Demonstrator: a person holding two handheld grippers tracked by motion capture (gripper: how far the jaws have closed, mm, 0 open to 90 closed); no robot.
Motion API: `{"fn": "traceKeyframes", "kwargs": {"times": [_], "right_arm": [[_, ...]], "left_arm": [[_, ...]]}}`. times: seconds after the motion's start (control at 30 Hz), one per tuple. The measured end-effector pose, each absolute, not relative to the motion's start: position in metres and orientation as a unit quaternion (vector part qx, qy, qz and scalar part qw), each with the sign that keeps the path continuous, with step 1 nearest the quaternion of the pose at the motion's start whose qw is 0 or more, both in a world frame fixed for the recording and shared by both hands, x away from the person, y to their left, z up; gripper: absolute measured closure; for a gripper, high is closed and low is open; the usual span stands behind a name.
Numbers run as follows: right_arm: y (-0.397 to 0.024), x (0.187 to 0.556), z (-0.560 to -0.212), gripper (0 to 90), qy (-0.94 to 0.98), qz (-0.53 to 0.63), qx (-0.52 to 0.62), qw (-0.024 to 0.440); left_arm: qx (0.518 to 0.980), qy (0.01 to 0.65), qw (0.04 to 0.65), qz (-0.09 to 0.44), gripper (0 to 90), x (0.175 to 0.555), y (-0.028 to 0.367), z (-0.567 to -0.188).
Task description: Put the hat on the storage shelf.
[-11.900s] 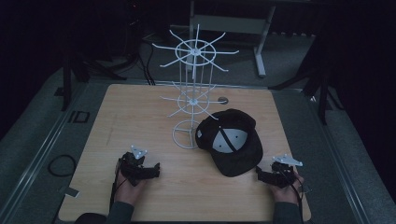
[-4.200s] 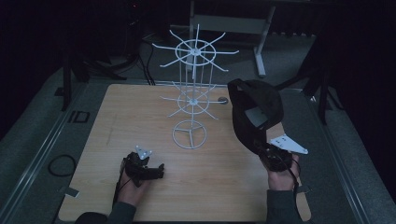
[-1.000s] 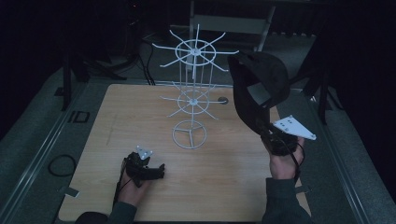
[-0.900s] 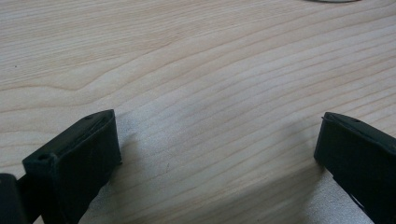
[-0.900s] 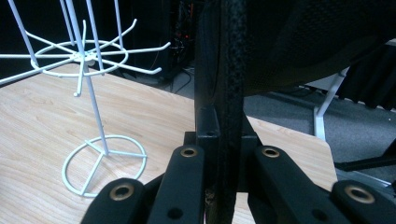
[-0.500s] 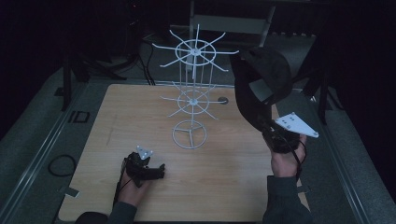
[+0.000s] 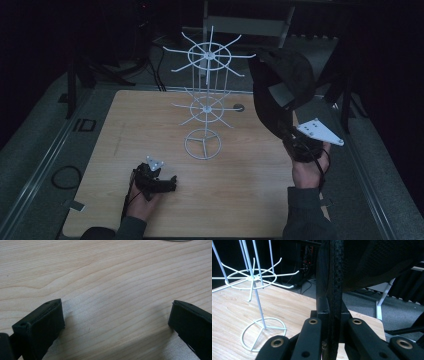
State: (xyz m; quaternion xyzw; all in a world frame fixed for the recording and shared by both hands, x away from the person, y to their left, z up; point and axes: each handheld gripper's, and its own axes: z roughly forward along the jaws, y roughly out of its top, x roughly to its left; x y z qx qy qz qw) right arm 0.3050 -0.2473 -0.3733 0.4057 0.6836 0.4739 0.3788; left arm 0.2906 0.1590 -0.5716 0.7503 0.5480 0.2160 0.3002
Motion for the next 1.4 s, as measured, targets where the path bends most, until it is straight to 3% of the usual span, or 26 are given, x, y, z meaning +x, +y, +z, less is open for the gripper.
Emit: {"fn": "traceKeyframes", "kwargs": {"times": [1.4], "right_arm": [[-0.237,0.307,-0.366,86.5,0.684,0.474,0.391,0.394]], "left_arm": [[0.751,0.547,0.300,0.215,0.2,0.291,0.159,-0.572]]}}
